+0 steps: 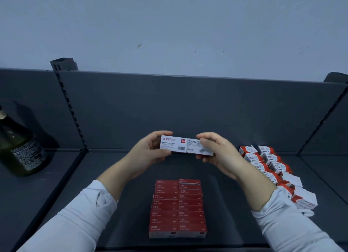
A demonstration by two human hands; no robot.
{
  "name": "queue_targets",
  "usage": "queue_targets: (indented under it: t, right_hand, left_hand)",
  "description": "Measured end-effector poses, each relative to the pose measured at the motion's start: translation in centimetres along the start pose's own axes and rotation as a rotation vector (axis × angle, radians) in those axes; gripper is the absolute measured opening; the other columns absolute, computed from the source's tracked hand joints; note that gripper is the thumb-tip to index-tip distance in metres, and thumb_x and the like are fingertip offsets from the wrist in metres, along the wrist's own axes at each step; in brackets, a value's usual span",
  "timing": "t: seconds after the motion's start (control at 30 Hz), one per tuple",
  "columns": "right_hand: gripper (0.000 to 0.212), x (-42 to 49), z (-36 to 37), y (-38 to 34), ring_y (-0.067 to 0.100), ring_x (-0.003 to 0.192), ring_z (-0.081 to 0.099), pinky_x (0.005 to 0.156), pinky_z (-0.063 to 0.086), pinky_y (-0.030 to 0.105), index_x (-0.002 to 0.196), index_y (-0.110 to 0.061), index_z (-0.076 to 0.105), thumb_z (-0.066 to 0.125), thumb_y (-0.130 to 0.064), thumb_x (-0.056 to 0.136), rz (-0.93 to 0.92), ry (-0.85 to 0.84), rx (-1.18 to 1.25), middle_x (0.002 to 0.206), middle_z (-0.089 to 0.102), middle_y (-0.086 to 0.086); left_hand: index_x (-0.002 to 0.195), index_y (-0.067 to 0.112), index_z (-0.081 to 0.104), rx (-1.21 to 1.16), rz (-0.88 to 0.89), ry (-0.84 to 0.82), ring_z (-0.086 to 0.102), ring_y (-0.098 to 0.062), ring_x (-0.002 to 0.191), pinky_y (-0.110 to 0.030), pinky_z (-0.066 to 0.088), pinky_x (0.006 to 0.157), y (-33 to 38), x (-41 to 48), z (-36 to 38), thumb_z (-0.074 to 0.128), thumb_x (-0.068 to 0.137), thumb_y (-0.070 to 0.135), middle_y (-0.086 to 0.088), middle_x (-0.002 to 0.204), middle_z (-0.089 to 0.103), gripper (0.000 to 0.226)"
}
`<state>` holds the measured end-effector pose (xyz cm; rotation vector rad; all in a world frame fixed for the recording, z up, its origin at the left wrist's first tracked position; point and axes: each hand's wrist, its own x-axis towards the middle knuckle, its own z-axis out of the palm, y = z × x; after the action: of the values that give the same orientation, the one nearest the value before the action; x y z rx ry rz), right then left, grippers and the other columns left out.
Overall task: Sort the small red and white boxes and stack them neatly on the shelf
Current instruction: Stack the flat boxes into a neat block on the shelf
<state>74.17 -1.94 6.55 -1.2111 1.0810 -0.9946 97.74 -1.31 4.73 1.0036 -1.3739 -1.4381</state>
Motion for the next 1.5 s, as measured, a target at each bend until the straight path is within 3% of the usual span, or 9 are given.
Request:
queue_targets:
  t: [0.17,0.33,0.47,0.63,0.73,1.03,1.23,1.4,1.5]
  right_hand:
    - [0.014,0.1,0.0,0.0,0.018,0.066,0.066,0.055,0.05,0.023,0.104,-0.006,0.059,0.057,-0.018,0.097,-0.005,0.03,0.052,0.086,0.071,0.008]
    - [0.019,0.0,-0.4,0.3,0.017,0.057,0.064,0.04,0.035,0.02,0.103,-0.011,0.064,0.059,-0.027,0.096,-0.008,0.059,0.003,0.086,0.073,0.004]
    - [0.018,-0.2,-0.5,0.5,0.021,0.078,0.069,0.064,0.053,0.024,0.097,-0.01,0.065,0.064,-0.024,0.086,-0.086,-0.012,0.164,0.096,0.073,0.01]
    - [0.015,0.0,-0.3,1.1,0.02,0.096,0.069,0.089,0.055,0.033,0.1,-0.006,0.069,0.058,0.002,0.092,-0.165,0.016,0.083,0.101,0.075,0.007]
    - [0.02,0.0,-0.3,1.1,0.018,0.097,0.07,0.087,0.056,0.03,0.103,-0.008,0.067,0.056,0.006,0.093,-0.212,0.039,-0.053,0.105,0.074,0.006]
    - [0.031,0.4,-0.4,1.7,0.013,0.106,0.066,0.094,0.053,0.03,0.113,-0.015,0.061,0.062,0.006,0.089,-0.266,0.063,-0.035,0.119,0.068,0.0]
    - [0.029,0.5,-0.4,2.1,0.015,0.103,0.069,0.091,0.055,0.027,0.112,-0.017,0.062,0.061,0.003,0.091,-0.201,0.035,-0.107,0.109,0.074,-0.001]
    - [0.031,0.6,-0.4,3.2,0.013,0.1,0.069,0.087,0.057,0.03,0.107,-0.022,0.065,0.063,0.004,0.089,-0.172,0.06,-0.212,0.103,0.074,-0.005]
    - [0.031,0.8,-0.2,4.3,0.014,0.099,0.069,0.084,0.058,0.03,0.105,-0.021,0.065,0.068,0.004,0.086,-0.167,0.076,-0.24,0.103,0.073,-0.001]
  left_hand:
    - [0.126,0.023,0.055,-0.032,-0.002,0.017,0.063,-0.013,0.094,-0.03,0.049,0.081,0.0,0.0,0.1,0.061,0.089,-0.005,0.0,0.11,0.072,0.047]
    - [0.117,0.018,0.057,-0.068,-0.004,0.031,0.063,-0.012,0.089,-0.026,0.05,0.075,0.0,0.1,0.1,0.061,0.088,-0.007,0.002,0.102,0.073,0.038]
    - [0.116,0.015,0.057,-0.075,-0.003,0.029,0.063,-0.012,0.089,-0.025,0.05,0.073,0.0,0.1,0.1,0.061,0.088,-0.008,0.0,0.103,0.072,0.037]
    - [0.12,0.015,0.056,-0.083,-0.012,0.037,0.064,-0.013,0.087,-0.025,0.05,0.072,-0.1,0.1,0.0,0.062,0.089,-0.005,-0.001,0.106,0.072,0.038]
    - [0.121,0.015,0.056,-0.068,-0.019,0.038,0.065,-0.013,0.088,-0.026,0.05,0.076,-0.1,0.1,0.0,0.062,0.089,-0.004,-0.001,0.108,0.072,0.038]
    - [0.117,0.016,0.056,-0.045,-0.009,0.036,0.065,-0.013,0.087,-0.027,0.05,0.077,-0.3,0.2,-0.1,0.061,0.088,-0.008,-0.001,0.104,0.073,0.038]
    - [0.117,0.018,0.058,0.058,-0.006,0.057,0.064,-0.01,0.084,-0.026,0.048,0.075,-1.2,0.6,-0.1,0.061,0.092,0.003,0.004,0.101,0.072,0.029]
    - [0.121,0.023,0.057,0.168,-0.044,0.074,0.067,-0.009,0.1,-0.026,0.054,0.088,-2.8,0.7,0.1,0.064,0.091,0.009,0.002,0.109,0.071,0.034]
    - [0.115,0.02,0.061,0.242,-0.054,0.1,0.068,-0.012,0.099,-0.025,0.055,0.086,-3.7,0.9,0.3,0.066,0.09,0.011,0.0,0.108,0.07,0.027]
